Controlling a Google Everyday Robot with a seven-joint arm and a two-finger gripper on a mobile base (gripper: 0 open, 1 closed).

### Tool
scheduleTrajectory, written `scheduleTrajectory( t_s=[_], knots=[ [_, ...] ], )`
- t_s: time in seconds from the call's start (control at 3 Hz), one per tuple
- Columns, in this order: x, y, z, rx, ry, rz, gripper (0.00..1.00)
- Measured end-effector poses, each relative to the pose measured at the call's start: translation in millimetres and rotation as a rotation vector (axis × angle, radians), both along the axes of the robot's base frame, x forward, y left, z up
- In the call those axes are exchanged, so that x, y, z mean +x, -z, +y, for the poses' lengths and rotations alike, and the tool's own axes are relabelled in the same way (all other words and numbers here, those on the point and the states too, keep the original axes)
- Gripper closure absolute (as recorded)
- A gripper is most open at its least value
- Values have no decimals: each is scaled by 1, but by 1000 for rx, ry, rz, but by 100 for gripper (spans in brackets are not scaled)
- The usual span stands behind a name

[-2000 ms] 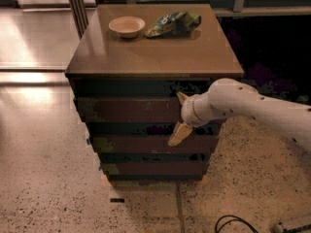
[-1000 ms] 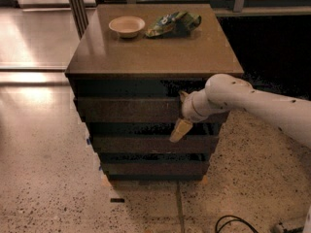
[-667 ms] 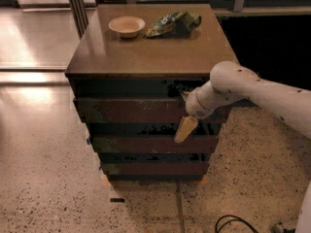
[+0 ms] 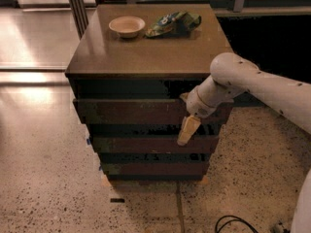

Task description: Open top drawer

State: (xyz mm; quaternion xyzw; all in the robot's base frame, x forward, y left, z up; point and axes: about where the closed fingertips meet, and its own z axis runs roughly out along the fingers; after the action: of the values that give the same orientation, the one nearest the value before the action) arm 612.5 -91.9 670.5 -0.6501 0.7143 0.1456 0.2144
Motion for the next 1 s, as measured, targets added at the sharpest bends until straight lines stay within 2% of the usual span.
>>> scheduleTrajectory(
  t_s=[0.33,0.67,1.0],
  knots=[
    [8,-1,4,5,-6,-21,0],
    [34,2,17,-2,-18,-40,0],
    [41,15,27,-21,-30,9,0]
  ],
)
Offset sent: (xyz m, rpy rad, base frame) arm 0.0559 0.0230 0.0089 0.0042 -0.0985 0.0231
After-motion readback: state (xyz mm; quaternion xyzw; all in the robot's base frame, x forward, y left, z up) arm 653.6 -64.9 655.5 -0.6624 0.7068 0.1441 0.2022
